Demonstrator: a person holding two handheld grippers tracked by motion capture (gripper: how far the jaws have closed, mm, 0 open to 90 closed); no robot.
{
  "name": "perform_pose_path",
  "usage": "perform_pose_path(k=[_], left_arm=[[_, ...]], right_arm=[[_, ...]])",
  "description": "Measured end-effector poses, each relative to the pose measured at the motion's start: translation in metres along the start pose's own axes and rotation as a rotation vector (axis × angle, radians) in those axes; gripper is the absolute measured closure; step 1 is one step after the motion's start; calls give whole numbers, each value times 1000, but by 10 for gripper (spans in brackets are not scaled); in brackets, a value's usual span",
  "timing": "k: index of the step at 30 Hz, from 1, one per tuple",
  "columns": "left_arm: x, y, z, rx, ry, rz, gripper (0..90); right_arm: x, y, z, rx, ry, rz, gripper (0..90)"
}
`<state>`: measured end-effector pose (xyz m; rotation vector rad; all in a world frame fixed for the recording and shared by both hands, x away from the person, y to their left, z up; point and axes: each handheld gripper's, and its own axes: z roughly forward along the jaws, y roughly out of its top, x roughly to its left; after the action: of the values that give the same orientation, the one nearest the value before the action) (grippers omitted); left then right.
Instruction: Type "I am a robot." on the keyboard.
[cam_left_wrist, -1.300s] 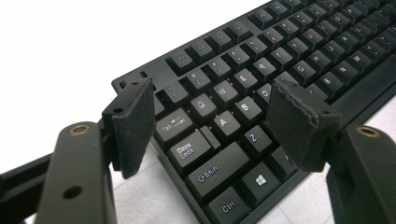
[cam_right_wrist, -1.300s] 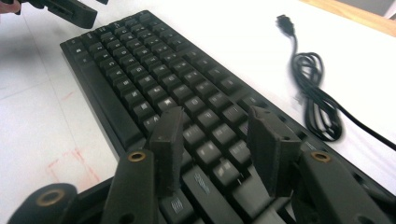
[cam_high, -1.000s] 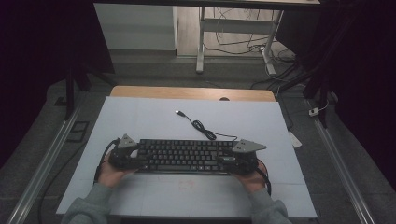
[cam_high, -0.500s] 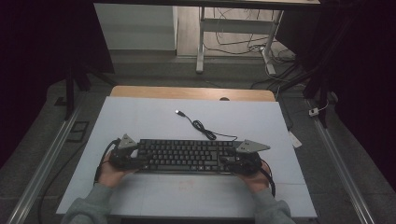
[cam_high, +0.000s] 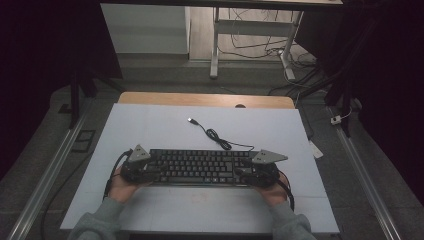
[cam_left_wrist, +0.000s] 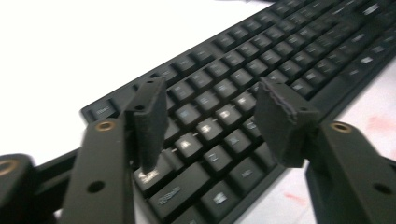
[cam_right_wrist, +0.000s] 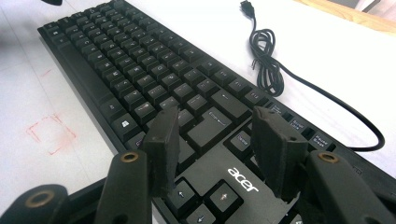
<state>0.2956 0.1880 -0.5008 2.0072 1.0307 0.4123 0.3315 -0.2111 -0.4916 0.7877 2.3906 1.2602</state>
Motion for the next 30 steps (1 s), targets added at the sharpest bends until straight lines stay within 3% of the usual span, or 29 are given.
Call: perform_pose_path(k=[6,12,22,30], left_arm=[[-11,3,2,-1,-47,35,660],[-20,4,8,38,-88,86,877],[-33,1,23,102,-113,138,884],[-36,-2,30,139,-113,152,883]], right_arm=[[0,0,0,-1,4,1,522],[1,0,1,4,4,-2,522],[1,-1,3,6,3,-3,521],[1,-1,4,10,4,-7,521]])
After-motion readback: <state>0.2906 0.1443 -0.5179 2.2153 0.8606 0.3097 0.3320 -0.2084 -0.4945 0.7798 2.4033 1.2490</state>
